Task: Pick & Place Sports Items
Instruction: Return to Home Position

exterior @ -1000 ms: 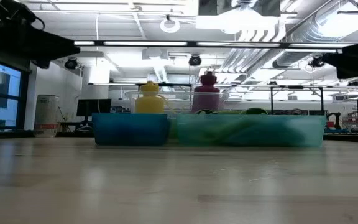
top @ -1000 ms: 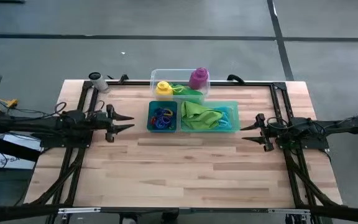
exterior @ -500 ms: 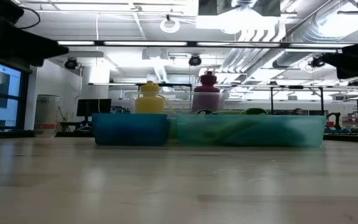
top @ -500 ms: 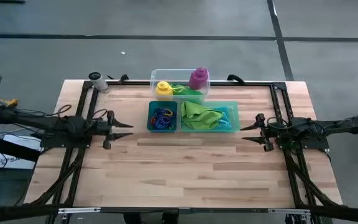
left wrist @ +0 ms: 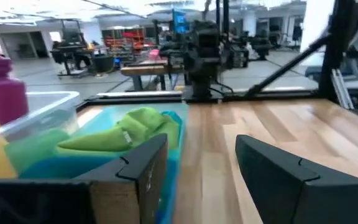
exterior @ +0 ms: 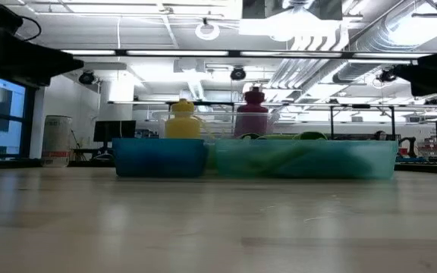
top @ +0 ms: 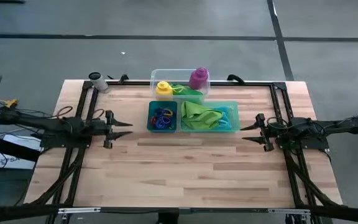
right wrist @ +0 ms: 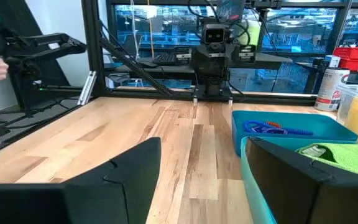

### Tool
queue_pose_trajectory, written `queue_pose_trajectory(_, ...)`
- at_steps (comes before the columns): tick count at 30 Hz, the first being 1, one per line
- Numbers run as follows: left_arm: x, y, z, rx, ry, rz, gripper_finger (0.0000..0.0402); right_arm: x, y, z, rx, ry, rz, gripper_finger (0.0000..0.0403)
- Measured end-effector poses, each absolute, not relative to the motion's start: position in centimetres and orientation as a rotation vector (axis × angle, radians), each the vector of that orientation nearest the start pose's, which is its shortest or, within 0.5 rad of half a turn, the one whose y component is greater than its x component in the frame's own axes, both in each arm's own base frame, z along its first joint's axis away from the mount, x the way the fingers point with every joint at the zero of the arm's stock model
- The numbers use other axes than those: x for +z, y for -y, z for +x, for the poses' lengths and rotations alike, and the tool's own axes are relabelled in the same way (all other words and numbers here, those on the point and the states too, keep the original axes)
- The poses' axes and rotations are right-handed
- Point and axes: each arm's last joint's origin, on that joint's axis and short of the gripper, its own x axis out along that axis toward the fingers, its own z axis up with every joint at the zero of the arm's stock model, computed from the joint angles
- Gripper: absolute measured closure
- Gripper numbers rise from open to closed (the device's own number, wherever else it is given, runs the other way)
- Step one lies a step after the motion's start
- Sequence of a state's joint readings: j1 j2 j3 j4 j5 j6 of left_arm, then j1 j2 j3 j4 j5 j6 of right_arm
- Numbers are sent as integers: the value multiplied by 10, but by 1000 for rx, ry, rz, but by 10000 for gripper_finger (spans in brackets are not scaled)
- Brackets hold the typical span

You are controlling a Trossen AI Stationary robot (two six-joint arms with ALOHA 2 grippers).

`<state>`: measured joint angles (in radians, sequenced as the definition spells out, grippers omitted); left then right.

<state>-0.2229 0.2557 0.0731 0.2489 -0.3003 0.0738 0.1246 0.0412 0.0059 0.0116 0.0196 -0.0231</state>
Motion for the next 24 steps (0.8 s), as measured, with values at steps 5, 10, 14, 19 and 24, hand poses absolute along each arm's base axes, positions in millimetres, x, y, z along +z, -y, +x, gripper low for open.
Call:
queue_pose_trajectory(5,191,13,107,59,69,46,248,163,-12,99,105,-23,-25,214)
queue_pose_trajectory(10,188,9,100,104,50,18,248,163,-12,99,105,-23,-24,214)
queue_pose_trajectory(14,183,8,93,111,19,-13,248,163,-12,99,105,-22,-25,214)
queue_pose_trajectory(19,181,7,92,126,-8,-21,248,163,-12,99,105,-23,-24,214)
queue_pose_trajectory(24,180,7,92,129,-22,-14,248,163,-12,99,105,-23,-25,214)
